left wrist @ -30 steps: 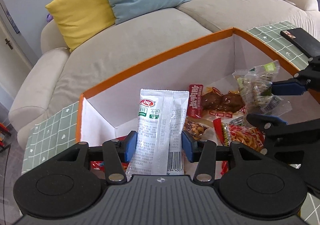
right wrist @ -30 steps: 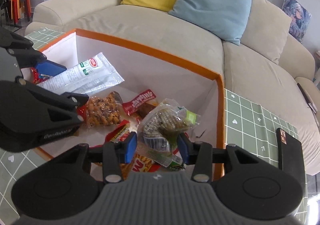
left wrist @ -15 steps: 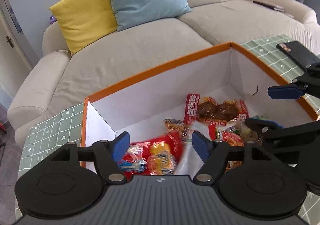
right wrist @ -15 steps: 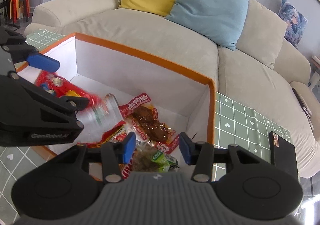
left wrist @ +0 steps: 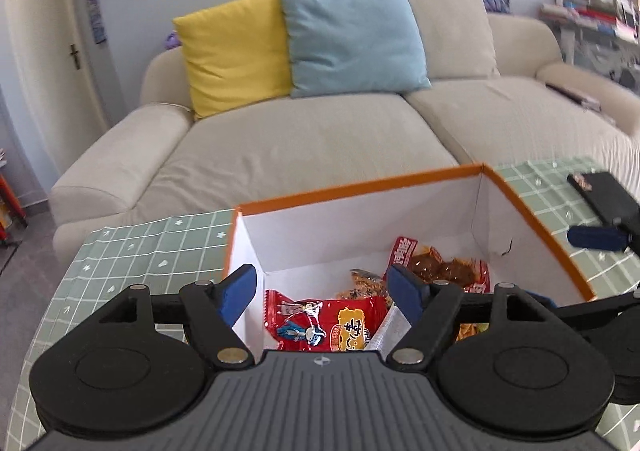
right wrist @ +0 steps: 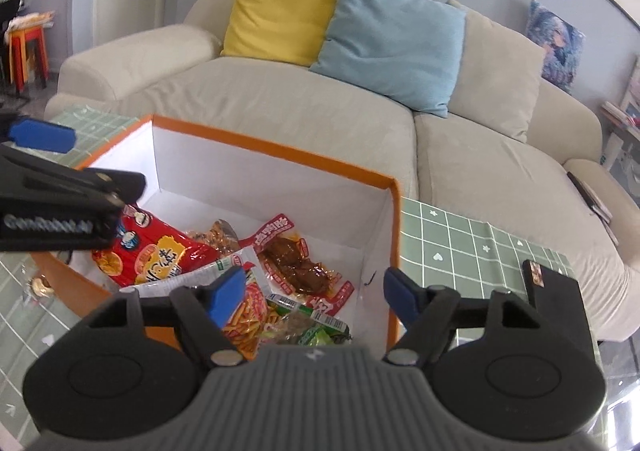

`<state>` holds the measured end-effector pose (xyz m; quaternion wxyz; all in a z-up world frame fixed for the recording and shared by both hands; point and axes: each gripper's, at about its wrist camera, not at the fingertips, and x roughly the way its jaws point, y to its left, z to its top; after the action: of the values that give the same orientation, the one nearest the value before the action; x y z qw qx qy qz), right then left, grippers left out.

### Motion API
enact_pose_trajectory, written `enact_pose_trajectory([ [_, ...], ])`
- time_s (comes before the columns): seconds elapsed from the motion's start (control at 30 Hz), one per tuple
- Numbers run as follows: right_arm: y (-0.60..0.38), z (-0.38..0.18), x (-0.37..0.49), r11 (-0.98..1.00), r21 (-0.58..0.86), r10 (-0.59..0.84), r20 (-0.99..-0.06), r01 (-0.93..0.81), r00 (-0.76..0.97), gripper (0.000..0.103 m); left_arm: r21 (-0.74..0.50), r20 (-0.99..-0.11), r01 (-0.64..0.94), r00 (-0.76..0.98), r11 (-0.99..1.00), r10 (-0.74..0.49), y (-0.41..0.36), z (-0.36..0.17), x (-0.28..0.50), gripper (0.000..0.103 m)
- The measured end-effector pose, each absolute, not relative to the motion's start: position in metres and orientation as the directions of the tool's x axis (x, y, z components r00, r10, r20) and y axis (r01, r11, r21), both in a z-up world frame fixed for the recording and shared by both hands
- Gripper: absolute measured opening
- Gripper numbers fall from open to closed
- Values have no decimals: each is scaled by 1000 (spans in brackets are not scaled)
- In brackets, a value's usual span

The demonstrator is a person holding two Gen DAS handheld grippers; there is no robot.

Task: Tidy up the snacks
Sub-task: 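Withdraw both tools from the box toward the last snacks, then grasp the clear candy pack with the left tool while the right tool grasps the seaweed pack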

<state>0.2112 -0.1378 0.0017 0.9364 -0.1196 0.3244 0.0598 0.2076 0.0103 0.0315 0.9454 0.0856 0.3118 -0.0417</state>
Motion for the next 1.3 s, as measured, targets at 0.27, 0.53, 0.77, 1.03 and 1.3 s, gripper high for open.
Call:
enact_pose_trajectory([
  [0.27,-151,15,173,990,-66,63,-591,-127,805,81,118,-549,112,836,987,-29,19,52,159,88],
  [0.53,-159,18,125,992,-18,94,-557,-126,825,83,74,-565,124,823,990,-61,30,44,123,88],
  [0.77,-165,-3,91,992,-10,98,-575,-127,812,87,64,-619,103,785,993,-42,46,22,100,88],
  [1.03,-168,-47,71,990,-8,100,-648,-138,755,88,1,-705,37,709,999,-26,79,-9,87,88],
  [1.3,-163,-69,75,988,-20,98,-697,-156,710,88,-16,-743,-18,669,1000,0,104,-30,90,88],
])
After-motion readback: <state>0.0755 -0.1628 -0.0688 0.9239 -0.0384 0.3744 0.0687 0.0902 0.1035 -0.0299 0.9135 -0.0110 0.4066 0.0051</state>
